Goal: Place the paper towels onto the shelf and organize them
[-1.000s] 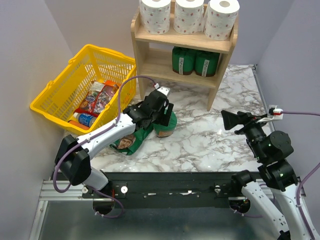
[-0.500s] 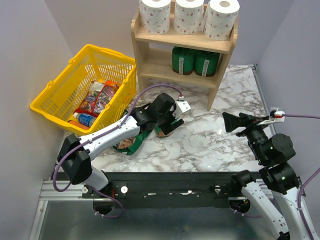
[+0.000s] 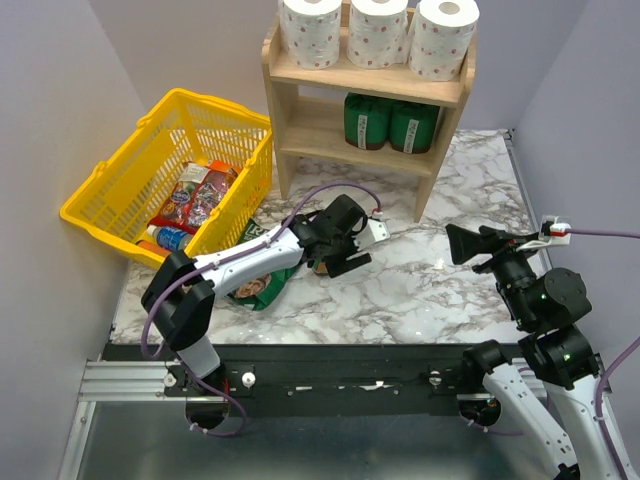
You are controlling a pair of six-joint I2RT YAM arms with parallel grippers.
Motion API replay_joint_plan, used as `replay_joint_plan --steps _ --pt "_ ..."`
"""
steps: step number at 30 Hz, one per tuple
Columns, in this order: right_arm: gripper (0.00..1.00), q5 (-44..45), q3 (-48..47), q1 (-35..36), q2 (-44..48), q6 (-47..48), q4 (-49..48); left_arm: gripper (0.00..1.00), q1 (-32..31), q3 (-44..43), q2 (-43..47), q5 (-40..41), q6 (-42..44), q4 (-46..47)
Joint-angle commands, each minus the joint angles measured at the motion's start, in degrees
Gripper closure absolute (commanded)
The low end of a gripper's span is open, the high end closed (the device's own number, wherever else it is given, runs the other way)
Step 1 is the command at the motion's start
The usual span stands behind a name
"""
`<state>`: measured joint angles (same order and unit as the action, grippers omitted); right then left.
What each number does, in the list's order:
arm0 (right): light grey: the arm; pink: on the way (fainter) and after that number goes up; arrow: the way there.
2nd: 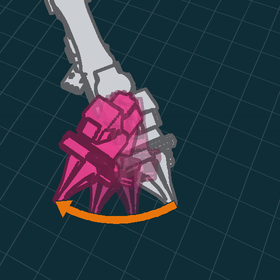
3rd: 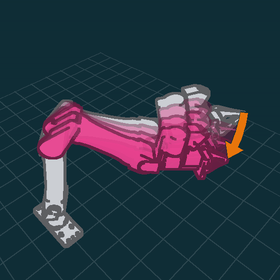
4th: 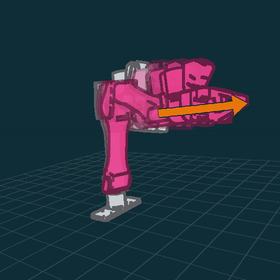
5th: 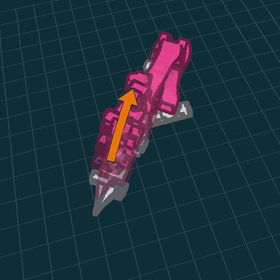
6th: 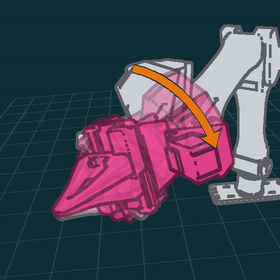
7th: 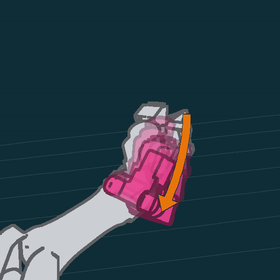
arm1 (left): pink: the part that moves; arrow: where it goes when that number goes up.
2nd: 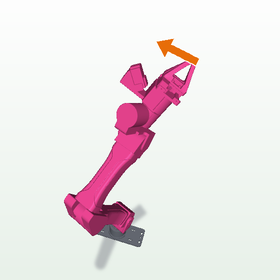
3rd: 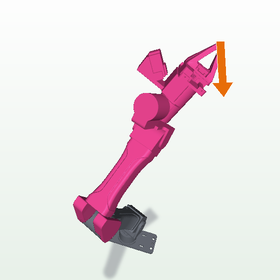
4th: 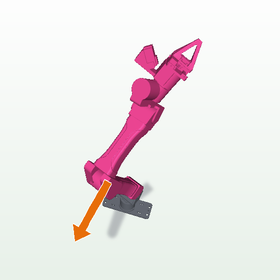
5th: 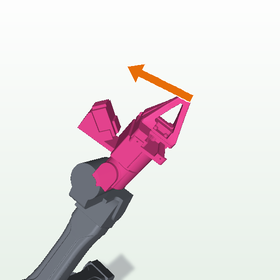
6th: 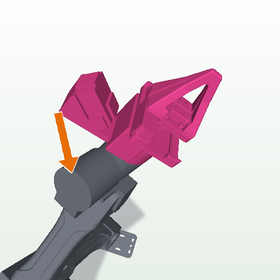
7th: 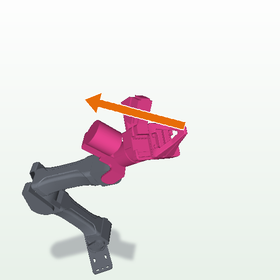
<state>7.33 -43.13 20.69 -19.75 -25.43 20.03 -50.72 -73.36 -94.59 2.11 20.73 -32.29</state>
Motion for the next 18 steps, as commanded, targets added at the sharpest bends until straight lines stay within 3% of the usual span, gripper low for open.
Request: replay_joint_plan --steps 1,5,15,18 --pt "0.01 1.6 -0.4 0.3 0.7 -0.1 1.4 0.15 -0.2 2.9 -0.9 2.1 1.4 2.6" --pt "0.01 1.5 -0.8 0.3 0.5 -0.1 1.5 0.19 -0.2 4.6 -0.2 2.9 2.3 5.6" --pt "0.01 2.0 -0.6 0.4 1.4 -0.1 1.4 0.49 -0.2 4.9 2.1 5.8 1.3 6.1" --pt "0.01 2.3 -0.4 0.3 1.6 0.1 1.5 0.53 -0.3 4.7 3.7 5.8 1.5 6.5"
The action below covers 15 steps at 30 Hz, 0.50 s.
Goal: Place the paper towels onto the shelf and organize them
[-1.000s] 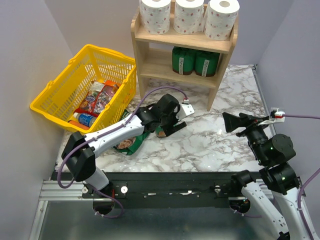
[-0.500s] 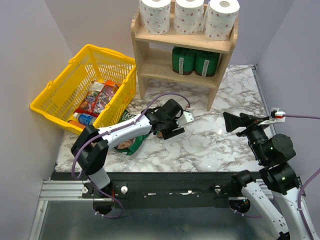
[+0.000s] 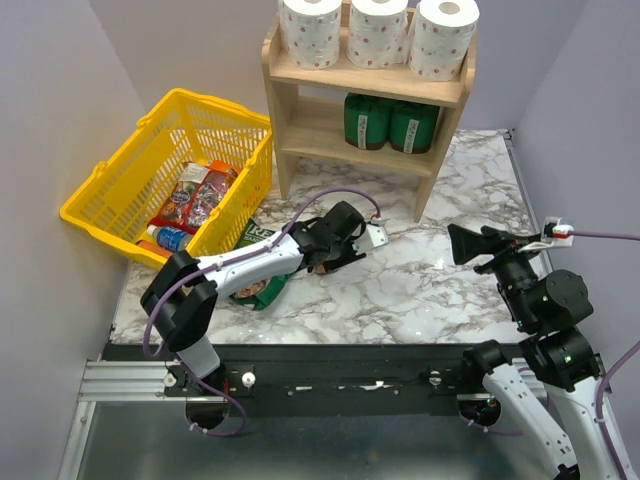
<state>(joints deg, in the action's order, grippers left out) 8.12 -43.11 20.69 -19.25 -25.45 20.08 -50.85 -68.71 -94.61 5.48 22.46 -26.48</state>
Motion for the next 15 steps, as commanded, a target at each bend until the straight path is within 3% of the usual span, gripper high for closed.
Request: replay_joint_plan --steps 1,9,15 --pt "0.01 1.6 -0.4 0.3 1.2 0.3 1.5 0.54 0.0 -0.2 4.5 2.6 -0.2 0.6" --pt "0.01 1.5 -1.0 0.3 1.6 1.1 1.5 0.57 0.0 -4.2 10.0 10.0 4.9 0.9" --pt "0.01 0.7 -0.9 0.3 1.7 1.7 1.5 0.57 3.5 -14.1 11.3 10.8 10.4 -0.2"
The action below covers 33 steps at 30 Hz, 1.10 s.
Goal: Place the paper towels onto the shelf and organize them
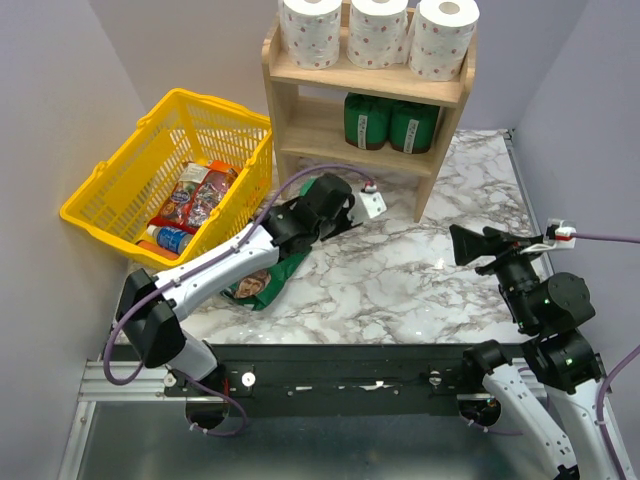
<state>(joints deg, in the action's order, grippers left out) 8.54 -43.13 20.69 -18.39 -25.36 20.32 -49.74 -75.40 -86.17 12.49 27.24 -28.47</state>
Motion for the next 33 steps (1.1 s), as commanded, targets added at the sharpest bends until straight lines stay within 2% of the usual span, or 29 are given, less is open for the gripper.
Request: replay_joint_plan --steps 1,7,16,33 --pt "0.01 0.1 -1.0 0.3 0.7 2.1 1.1 0.57 2.8 -9.9 2.2 3.2 7.2 1.7" --pt "0.01 0.3 -2.2 0.4 -0.2 4.6 0.9 0.57 7.5 -18.3 -3.3 2.9 11.8 1.6" --pt "0.01 1.0 -3.4 0.3 -0.2 6.6 0.8 0.57 11.8 -23.6 -8.9 -0.5 16.4 6.6" --pt "0.01 0.5 -2.8 0.3 -3.3 5.8 -0.2 0.55 14.7 -24.1 -13.8 -2.6 23.4 13.2"
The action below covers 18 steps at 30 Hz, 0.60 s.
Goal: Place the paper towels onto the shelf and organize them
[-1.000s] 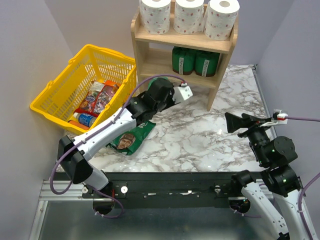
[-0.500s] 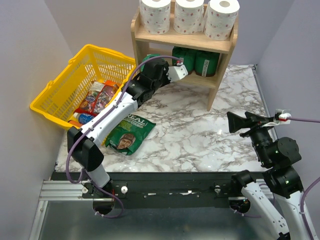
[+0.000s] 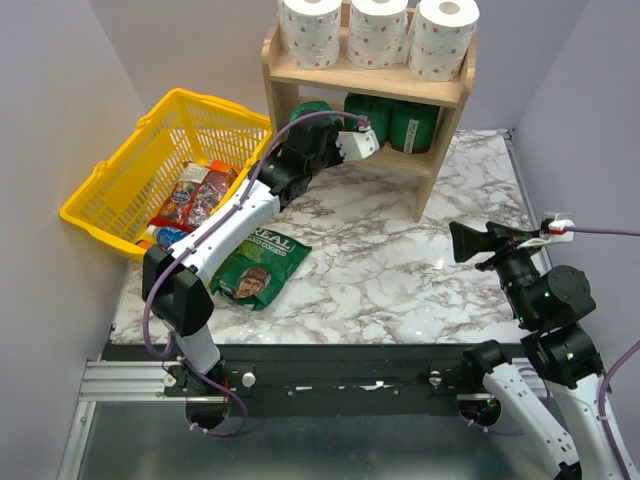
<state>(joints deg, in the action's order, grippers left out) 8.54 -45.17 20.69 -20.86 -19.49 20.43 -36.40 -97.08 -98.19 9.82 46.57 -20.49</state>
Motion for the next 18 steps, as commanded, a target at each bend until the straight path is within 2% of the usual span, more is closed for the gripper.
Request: replay_joint_plan --steps 1,8,12,15,18 --pt "0.01 0.4 -0.8 0.3 -0.9 -0.2 -0.6 0.55 1.6 -2.6 -2.2 0.1 4.3 5.5" --pt "0.01 0.5 -0.2 0.3 -2.3 -0.1 -1.7 0.53 2.7 -2.7 -3.8 -0.2 6.3 8.7" --pt "0.01 0.7 -0.4 0.2 -3.0 0.2 -2.1 0.36 2.7 -2.5 -4.2 0.6 6.8 11.1" --pt "0.01 0.4 -0.4 0.3 -3.1 0.2 -2.2 0.27 2.7 -2.2 -4.1 2.2 5.6 13.1" --pt "0.01 0.3 -0.2 0.4 -3.0 0.1 -2.3 0.25 2.5 -2.0 -2.6 1.4 3.7 13.0"
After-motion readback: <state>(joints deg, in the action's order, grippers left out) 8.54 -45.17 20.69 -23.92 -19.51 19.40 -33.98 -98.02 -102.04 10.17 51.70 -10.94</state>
